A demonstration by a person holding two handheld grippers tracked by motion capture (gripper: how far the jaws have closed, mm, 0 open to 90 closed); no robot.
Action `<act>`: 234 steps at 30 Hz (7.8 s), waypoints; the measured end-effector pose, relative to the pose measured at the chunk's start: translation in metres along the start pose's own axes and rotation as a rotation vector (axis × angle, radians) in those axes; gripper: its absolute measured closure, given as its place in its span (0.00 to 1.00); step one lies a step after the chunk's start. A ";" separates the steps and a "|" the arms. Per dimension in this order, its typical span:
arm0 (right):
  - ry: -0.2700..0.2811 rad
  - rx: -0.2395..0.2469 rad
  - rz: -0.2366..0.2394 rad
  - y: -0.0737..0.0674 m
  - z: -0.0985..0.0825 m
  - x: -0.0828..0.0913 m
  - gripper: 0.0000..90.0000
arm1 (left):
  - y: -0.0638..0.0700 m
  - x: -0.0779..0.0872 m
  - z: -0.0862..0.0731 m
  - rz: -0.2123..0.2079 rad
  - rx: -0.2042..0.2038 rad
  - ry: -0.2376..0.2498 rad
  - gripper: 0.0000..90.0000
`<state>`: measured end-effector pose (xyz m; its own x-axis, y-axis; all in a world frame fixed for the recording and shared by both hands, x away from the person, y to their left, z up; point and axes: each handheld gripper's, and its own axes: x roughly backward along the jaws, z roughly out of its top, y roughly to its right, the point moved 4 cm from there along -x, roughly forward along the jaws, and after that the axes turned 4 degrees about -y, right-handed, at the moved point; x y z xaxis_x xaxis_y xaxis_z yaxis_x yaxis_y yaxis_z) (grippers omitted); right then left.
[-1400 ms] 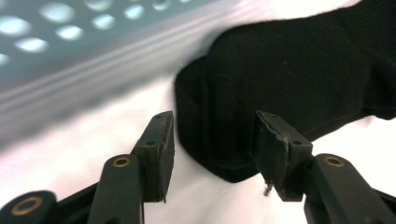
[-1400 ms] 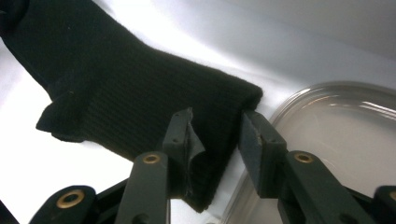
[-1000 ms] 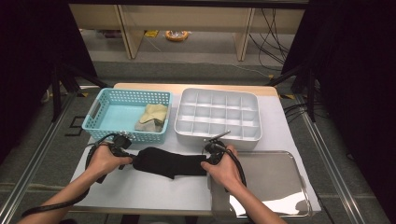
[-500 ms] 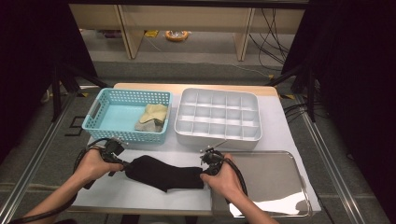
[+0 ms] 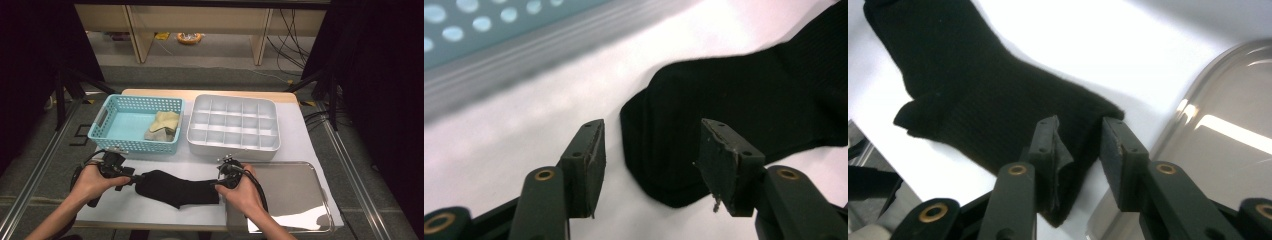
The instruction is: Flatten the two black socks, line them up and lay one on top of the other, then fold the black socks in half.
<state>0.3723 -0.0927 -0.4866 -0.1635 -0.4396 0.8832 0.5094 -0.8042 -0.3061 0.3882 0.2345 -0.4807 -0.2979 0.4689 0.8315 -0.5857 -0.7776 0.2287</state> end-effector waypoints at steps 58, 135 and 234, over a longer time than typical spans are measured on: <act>0.193 -0.084 0.051 0.021 0.004 0.026 0.77 | 0.007 -0.016 -0.020 -0.005 0.116 0.032 0.50; -0.048 0.095 0.249 -0.064 0.026 -0.055 0.95 | 0.055 0.042 0.039 -0.306 0.015 0.093 0.93; 0.143 -0.083 0.195 0.008 0.006 0.021 0.87 | 0.155 -0.086 0.062 -0.245 -0.311 -0.077 0.89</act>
<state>0.3780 -0.1057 -0.4687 -0.1900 -0.6367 0.7473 0.4730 -0.7264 -0.4987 0.3700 0.0477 -0.4855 -0.0705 0.5830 0.8094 -0.8362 -0.4770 0.2707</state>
